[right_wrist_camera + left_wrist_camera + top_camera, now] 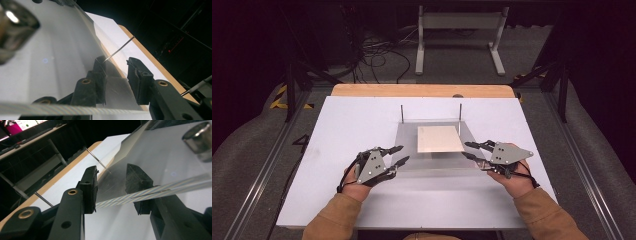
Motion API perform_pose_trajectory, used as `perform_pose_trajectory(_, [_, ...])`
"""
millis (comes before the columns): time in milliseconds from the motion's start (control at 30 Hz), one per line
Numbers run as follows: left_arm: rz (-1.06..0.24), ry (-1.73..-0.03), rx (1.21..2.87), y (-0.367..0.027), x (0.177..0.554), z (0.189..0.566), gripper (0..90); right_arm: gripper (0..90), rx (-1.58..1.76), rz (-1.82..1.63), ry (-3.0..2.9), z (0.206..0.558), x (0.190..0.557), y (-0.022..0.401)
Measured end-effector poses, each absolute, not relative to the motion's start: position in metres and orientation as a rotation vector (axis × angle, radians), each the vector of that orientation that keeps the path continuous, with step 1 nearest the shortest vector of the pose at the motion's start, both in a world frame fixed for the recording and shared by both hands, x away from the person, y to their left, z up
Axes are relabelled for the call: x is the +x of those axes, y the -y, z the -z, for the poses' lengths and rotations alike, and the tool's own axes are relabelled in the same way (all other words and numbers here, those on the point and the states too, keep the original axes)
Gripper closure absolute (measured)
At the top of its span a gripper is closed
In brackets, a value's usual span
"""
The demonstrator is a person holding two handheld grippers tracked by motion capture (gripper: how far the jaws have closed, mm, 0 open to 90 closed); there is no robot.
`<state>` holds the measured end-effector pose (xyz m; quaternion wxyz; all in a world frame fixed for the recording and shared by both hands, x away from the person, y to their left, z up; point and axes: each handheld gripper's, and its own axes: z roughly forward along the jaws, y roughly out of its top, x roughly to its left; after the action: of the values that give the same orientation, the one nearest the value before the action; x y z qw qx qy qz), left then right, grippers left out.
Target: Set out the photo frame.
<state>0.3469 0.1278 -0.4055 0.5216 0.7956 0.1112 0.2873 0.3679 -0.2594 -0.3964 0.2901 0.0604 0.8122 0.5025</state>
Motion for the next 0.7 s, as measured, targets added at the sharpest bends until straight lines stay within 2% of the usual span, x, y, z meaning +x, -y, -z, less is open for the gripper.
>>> perform_pose_trajectory(267, [-0.730, -0.278, 1.863, -0.129, 0.353, 0.391, 59.7, 66.4, 0.161, -1.343, -2.146, 0.383, 0.373, 0.257])
perform_pose_trajectory(700, [-0.831, -0.245, 1.756, -0.139, 0.356, 0.343, 62.1, 67.1, 0.098, -1.395, -2.050, 0.336, 0.380, 0.249])
